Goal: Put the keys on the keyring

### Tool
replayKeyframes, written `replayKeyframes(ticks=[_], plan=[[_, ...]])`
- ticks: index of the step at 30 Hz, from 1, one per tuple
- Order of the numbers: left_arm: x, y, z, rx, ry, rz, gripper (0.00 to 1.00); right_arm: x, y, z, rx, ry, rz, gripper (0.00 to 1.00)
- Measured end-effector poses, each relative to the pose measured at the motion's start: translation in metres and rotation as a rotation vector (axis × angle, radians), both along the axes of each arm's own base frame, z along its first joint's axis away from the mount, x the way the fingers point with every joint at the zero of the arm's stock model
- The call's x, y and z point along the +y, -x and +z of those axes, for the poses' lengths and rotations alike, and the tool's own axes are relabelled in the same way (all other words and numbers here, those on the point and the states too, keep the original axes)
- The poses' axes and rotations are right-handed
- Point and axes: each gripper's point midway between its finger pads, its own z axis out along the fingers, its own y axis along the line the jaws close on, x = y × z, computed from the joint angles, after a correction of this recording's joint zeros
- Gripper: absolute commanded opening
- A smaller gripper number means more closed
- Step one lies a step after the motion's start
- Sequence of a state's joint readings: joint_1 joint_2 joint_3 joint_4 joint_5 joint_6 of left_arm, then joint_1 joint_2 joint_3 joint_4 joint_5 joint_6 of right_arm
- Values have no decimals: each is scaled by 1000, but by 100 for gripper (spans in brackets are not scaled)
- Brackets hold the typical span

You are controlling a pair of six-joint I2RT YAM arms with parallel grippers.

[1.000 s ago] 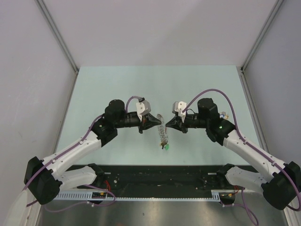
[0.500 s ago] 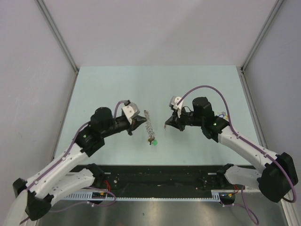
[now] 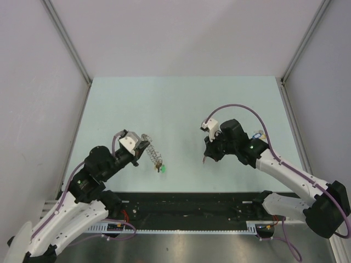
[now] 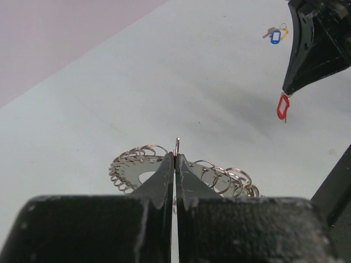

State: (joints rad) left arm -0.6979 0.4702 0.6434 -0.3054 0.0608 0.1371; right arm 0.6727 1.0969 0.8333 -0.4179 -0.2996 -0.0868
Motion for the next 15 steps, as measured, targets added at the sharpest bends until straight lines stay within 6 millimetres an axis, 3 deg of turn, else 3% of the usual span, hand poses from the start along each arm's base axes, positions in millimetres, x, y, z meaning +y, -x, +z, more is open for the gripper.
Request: replayKeyframes(ticks=[9, 12, 15], plan=[[13, -4, -2, -10, -6, 67, 0, -15, -4, -71, 210, 250, -68, 0], [17, -5, -5, -12, -10, 90, 0, -10, -8, -95, 255, 305, -56, 0], [20, -6, -9, -7, -19, 106, 1, 8, -26, -96, 220, 284, -37, 0]])
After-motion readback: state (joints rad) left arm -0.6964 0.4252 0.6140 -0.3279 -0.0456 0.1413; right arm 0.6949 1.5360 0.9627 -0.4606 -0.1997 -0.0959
